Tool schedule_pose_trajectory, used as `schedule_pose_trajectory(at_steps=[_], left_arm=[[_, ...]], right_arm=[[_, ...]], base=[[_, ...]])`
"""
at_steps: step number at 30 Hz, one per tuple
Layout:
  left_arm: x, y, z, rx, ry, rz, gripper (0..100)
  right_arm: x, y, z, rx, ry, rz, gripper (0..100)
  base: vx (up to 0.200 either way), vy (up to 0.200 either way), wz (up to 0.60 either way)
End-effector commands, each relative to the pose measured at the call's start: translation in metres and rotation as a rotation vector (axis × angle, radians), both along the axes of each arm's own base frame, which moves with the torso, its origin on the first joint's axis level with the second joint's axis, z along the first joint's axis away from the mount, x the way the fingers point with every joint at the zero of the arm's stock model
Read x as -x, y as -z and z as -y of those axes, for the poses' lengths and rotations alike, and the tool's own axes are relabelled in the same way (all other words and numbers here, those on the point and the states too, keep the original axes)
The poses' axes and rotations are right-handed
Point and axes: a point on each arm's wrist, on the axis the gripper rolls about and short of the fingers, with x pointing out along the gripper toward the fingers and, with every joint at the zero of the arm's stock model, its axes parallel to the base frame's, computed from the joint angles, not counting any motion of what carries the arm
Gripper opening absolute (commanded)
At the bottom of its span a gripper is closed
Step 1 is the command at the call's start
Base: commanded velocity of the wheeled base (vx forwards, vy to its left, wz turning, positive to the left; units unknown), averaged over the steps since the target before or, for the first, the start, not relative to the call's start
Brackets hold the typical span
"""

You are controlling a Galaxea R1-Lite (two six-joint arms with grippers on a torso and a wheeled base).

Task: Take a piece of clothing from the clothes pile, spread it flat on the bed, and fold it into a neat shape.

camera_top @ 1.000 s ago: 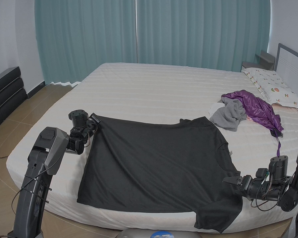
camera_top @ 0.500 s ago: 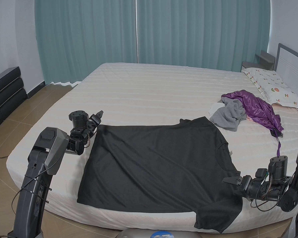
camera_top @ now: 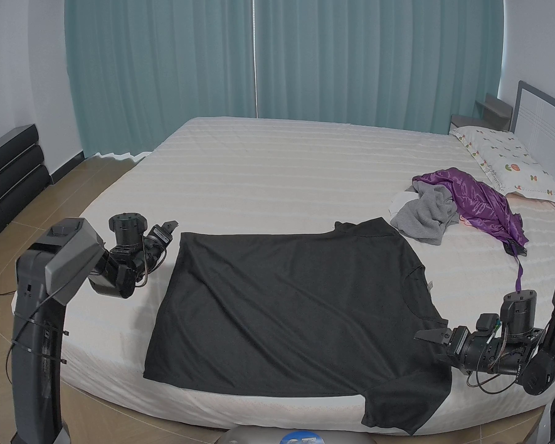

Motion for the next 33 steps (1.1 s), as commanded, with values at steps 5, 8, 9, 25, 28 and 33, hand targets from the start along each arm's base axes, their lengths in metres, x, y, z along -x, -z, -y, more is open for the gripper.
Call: schedule_pose_trajectory(at_steps=[5, 8, 9, 25, 28, 33], left_arm=[[0.146, -0.095, -0.001, 0.087, 0.138, -0.064, 100], [0.181, -0.097, 0.005, 0.108, 0.206, -0.109, 100], [0.2, -0.096, 0.008, 0.121, 0.24, -0.141, 100], [0.263, -0.061, 0.008, 0.204, 0.365, -0.361, 100], [0.263, -0.058, 0.008, 0.208, 0.368, -0.378, 100], [0.266, -0.055, 0.008, 0.211, 0.371, -0.394, 100]], right_arm=[[0.004, 0.001, 0.001, 0.0, 0.002, -0.016, 100], [0.004, 0.001, 0.001, -0.003, 0.003, -0.018, 100], [0.004, 0.001, 0.0, -0.005, 0.003, -0.021, 100], [0.007, 0.002, -0.001, -0.008, 0.0, -0.052, 100], [0.007, 0.003, -0.001, -0.008, 0.0, -0.055, 100], [0.008, 0.003, -0.001, -0.006, 0.0, -0.06, 100]], base=[[0.0, 0.0, 0.0], [0.0, 0.0, 0.0], [0.0, 0.0, 0.0], [0.0, 0.0, 0.0], [0.0, 0.0, 0.0], [0.0, 0.0, 0.0]])
